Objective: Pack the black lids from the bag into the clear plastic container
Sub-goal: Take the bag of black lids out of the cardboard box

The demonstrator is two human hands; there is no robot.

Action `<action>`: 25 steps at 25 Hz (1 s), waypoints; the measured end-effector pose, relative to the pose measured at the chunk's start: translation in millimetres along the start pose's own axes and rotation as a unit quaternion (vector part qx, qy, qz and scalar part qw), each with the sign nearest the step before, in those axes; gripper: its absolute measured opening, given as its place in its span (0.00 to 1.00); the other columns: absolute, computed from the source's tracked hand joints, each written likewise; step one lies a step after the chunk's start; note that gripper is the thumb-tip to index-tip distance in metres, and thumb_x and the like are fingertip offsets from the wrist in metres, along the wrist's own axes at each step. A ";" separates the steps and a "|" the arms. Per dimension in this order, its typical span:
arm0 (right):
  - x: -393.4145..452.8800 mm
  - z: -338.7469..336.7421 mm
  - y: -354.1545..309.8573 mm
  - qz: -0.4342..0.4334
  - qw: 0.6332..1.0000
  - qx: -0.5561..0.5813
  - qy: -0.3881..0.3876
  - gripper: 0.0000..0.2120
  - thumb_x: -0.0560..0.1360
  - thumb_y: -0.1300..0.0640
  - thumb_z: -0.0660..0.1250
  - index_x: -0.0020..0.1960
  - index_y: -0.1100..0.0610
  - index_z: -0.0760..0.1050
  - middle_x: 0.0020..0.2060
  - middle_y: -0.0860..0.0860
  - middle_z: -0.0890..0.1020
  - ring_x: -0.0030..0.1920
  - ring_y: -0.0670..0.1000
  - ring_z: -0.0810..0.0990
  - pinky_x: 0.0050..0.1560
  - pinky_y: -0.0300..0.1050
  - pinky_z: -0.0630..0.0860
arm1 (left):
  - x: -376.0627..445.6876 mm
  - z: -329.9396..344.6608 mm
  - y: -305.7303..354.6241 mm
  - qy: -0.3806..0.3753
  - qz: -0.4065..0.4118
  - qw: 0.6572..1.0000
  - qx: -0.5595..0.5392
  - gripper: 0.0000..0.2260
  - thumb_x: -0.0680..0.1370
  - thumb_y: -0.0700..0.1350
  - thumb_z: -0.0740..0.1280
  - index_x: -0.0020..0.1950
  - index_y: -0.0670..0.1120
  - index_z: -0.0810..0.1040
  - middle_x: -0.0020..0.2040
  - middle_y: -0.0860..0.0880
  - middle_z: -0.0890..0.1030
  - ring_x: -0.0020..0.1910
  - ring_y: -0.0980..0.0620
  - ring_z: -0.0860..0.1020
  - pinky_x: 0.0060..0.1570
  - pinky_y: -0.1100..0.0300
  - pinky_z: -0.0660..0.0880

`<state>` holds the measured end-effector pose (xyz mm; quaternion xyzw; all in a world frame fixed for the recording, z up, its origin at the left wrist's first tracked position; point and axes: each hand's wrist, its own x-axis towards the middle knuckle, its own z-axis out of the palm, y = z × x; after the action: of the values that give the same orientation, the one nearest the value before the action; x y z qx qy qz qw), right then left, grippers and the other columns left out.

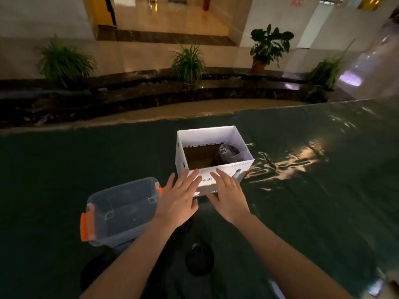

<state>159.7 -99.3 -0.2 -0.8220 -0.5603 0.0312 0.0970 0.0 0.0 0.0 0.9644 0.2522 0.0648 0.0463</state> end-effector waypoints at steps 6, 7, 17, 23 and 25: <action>106.5 -27.4 36.6 0.041 0.997 -0.005 0.070 0.23 0.78 0.48 0.64 0.71 0.51 0.65 0.73 0.53 0.68 0.72 0.57 0.67 0.72 0.54 0.64 | 27.0 23.4 -1.6 -0.021 -0.031 0.999 -0.012 0.33 0.79 0.53 0.60 0.79 0.51 0.45 0.80 0.50 0.49 0.79 0.47 0.49 0.76 0.44 0.54; 120.0 -25.8 43.6 0.060 0.997 -0.031 0.039 0.25 0.78 0.46 0.64 0.72 0.51 0.63 0.74 0.55 0.65 0.72 0.59 0.66 0.72 0.56 0.64 | 26.5 25.8 -1.1 -0.012 -0.038 0.999 -0.015 0.34 0.78 0.52 0.62 0.79 0.50 0.48 0.80 0.49 0.52 0.78 0.46 0.52 0.75 0.44 0.57; 175.9 7.8 78.4 0.130 0.966 -0.134 -0.176 0.40 0.74 0.40 0.67 0.77 0.51 0.52 0.69 0.61 0.69 0.71 0.64 0.64 0.72 0.58 0.57 | 28.9 38.0 3.9 0.007 -0.063 0.997 -0.037 0.37 0.75 0.48 0.66 0.79 0.49 0.49 0.79 0.49 0.57 0.77 0.45 0.56 0.73 0.45 0.61; 176.8 10.1 78.7 0.045 0.941 -0.247 -0.229 0.35 0.78 0.48 0.64 0.78 0.46 0.49 0.68 0.60 0.69 0.70 0.63 0.67 0.73 0.61 0.56 | 29.2 39.8 3.9 0.017 -0.059 0.997 -0.038 0.37 0.76 0.47 0.65 0.79 0.49 0.47 0.79 0.49 0.56 0.78 0.45 0.55 0.74 0.46 0.59; 175.2 9.7 79.8 0.045 0.942 -0.241 -0.228 0.33 0.78 0.49 0.64 0.77 0.47 0.50 0.68 0.61 0.70 0.69 0.63 0.68 0.72 0.61 0.57 | 29.7 38.3 4.8 0.015 -0.058 0.998 -0.038 0.37 0.76 0.47 0.64 0.79 0.50 0.46 0.79 0.49 0.56 0.78 0.45 0.54 0.75 0.46 0.58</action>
<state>296.0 36.2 -15.1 -0.8160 -0.5208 0.0857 -0.2357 33.7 8.3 -34.2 0.9447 0.3053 0.0861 0.0829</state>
